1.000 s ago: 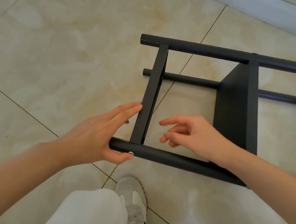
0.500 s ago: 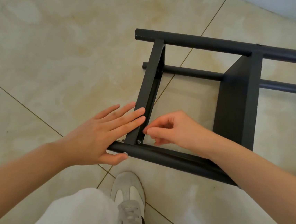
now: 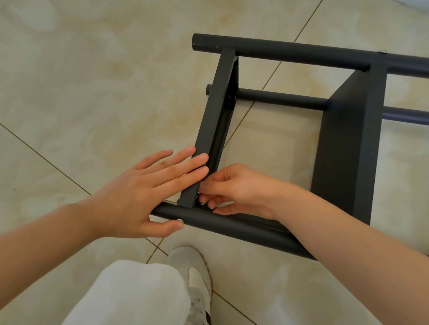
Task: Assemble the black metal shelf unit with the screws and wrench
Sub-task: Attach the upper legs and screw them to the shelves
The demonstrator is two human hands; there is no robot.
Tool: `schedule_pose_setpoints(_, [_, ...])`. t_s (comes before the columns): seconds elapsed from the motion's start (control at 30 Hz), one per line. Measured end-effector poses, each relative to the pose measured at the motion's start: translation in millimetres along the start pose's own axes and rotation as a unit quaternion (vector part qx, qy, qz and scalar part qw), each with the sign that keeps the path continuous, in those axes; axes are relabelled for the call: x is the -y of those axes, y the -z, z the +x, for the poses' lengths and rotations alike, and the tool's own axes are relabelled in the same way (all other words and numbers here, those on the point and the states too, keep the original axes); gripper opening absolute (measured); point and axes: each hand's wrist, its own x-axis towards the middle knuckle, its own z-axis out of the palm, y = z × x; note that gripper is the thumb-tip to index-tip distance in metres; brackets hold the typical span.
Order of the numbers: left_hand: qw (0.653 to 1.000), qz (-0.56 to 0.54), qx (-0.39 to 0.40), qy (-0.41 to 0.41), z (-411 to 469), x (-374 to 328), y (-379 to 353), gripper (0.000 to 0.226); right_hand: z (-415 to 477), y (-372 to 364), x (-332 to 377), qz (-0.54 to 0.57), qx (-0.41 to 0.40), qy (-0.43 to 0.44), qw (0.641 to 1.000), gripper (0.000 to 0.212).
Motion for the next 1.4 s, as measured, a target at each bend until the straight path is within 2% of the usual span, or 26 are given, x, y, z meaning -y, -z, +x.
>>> schedule_pose_setpoints(0.33, [1.0,-0.023,-0.01,0.008,1.2,-3.0,-1.6,0.079,1.0,0.0,4.4,-0.027,0.015,-0.028,0.999,0.01])
schedule_pose_setpoints(0.57, [0.999,-0.038,-0.011,0.014,1.0,-3.5,-2.4,0.081,3.4,-2.8,2.7,-0.035,0.008,-0.015,0.999,0.022])
schedule_pose_setpoints(0.83, [0.999,-0.04,-0.011,0.021,1.6,-4.5,-2.3,0.081,8.0,-6.1,2.7,-0.085,-0.004,-0.005,0.996,0.017])
schedule_pose_setpoints(1.1, [0.999,-0.041,-0.014,0.024,1.4,-6.0,-3.5,0.083,10.6,3.6,-0.5,-0.025,0.055,-0.02,0.998,0.02])
schedule_pose_setpoints(1.27, [0.999,-0.037,-0.017,0.023,2.8,-7.4,-2.1,0.082,18.3,0.3,-2.0,-0.066,0.032,-0.025,0.997,0.029])
schedule_pose_setpoints(1.4, [0.999,-0.036,-0.012,0.025,2.5,-7.2,-0.9,0.082,17.9,1.2,-3.1,-0.03,0.037,-0.025,0.999,0.025])
